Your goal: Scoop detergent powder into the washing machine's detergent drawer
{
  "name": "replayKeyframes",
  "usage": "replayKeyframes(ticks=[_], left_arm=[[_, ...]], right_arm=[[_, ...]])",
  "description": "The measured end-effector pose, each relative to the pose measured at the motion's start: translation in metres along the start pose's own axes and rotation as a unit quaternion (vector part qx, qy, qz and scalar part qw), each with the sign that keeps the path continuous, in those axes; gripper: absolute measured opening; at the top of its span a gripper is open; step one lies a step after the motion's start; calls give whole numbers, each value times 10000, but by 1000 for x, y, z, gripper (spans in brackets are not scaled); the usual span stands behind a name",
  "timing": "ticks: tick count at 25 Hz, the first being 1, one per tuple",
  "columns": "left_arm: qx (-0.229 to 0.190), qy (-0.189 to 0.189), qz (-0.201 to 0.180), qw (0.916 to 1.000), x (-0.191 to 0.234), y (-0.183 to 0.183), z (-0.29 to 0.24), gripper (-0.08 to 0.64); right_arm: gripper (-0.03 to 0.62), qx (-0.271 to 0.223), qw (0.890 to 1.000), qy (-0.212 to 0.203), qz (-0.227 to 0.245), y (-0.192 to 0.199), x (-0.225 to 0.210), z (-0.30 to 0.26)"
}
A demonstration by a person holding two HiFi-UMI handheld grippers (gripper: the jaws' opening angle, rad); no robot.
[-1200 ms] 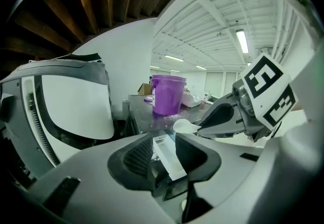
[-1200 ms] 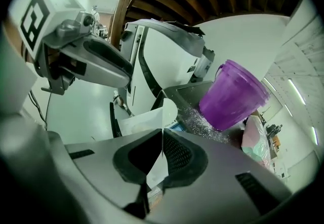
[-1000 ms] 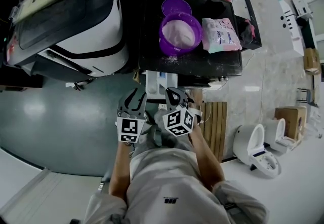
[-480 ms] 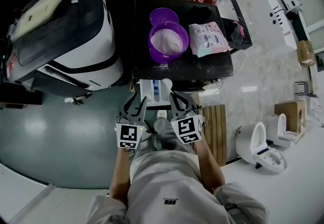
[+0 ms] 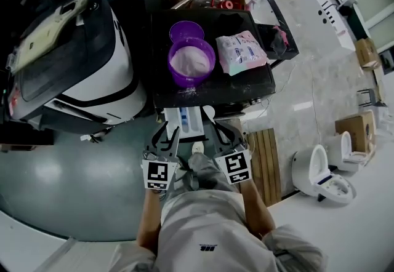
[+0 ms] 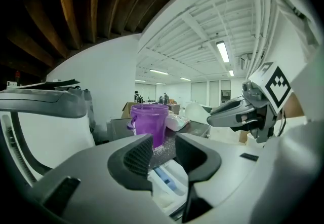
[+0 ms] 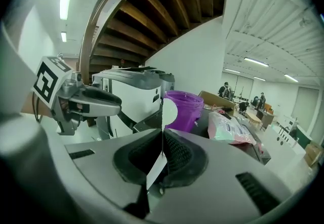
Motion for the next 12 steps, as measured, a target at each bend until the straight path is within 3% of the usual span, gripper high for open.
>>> replayKeyframes(ticks=[12], left_arm=[[191,-154,-32,9997,-8,-20,-33,150]], right_arm=[[9,-146,9985,-448,-273,-16,-33,-8]])
Point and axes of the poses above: the fingertips, and each gripper's own axes: z backward along the fingers, x to its left, y out of its underside, the point moved 6 cm from there along z, backward along the fingers, and after that the axes turned 8 degrees about -z, right-handed, at the moved point
